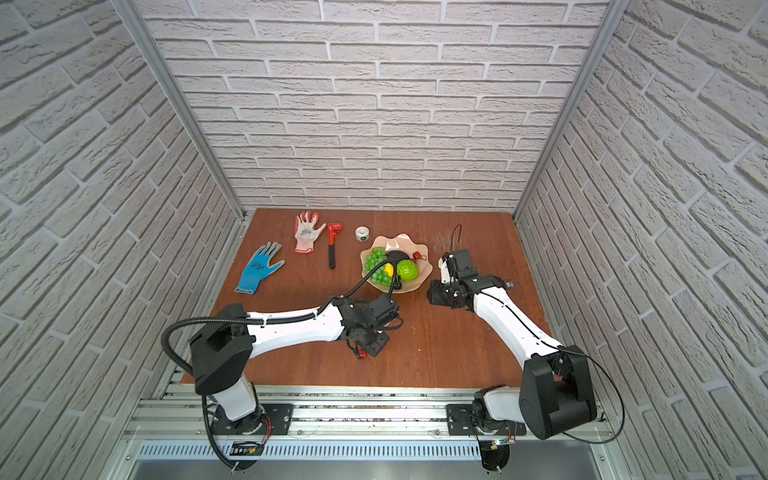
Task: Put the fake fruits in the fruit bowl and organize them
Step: 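Lower the left gripper and close it on the remaining red cherry stem, then lift the red cherries with the left gripper and carry them toward the bowl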
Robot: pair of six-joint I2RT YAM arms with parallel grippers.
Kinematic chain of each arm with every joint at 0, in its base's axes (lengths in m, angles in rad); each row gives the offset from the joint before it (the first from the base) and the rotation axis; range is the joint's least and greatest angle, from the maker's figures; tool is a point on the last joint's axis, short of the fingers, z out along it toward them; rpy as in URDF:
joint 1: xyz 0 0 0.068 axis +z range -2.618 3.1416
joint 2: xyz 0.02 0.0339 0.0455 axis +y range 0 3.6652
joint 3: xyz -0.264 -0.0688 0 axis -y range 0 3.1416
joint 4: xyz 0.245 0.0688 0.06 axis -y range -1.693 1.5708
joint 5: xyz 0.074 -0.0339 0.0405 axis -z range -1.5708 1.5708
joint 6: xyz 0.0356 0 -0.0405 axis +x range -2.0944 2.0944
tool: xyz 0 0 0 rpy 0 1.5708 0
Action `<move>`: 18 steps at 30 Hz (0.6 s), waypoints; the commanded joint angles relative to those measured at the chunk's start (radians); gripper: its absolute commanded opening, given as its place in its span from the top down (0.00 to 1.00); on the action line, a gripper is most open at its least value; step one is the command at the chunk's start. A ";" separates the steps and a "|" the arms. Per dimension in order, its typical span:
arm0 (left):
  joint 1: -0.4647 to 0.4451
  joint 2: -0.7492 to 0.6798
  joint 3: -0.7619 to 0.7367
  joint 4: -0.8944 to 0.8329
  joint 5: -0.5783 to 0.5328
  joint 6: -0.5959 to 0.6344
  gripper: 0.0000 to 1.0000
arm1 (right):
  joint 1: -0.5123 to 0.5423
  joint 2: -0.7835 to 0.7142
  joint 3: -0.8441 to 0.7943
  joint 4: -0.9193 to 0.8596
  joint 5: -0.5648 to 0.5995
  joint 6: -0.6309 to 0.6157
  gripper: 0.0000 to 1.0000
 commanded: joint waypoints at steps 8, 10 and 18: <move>-0.029 0.065 0.044 -0.060 -0.078 0.028 0.66 | -0.007 -0.020 -0.028 0.061 -0.022 0.013 0.54; -0.032 0.069 0.048 -0.065 -0.085 0.027 0.68 | -0.007 -0.012 -0.026 0.063 -0.030 0.011 0.54; -0.032 0.087 0.053 -0.071 -0.123 0.037 0.76 | -0.007 -0.007 -0.021 0.070 -0.049 0.005 0.56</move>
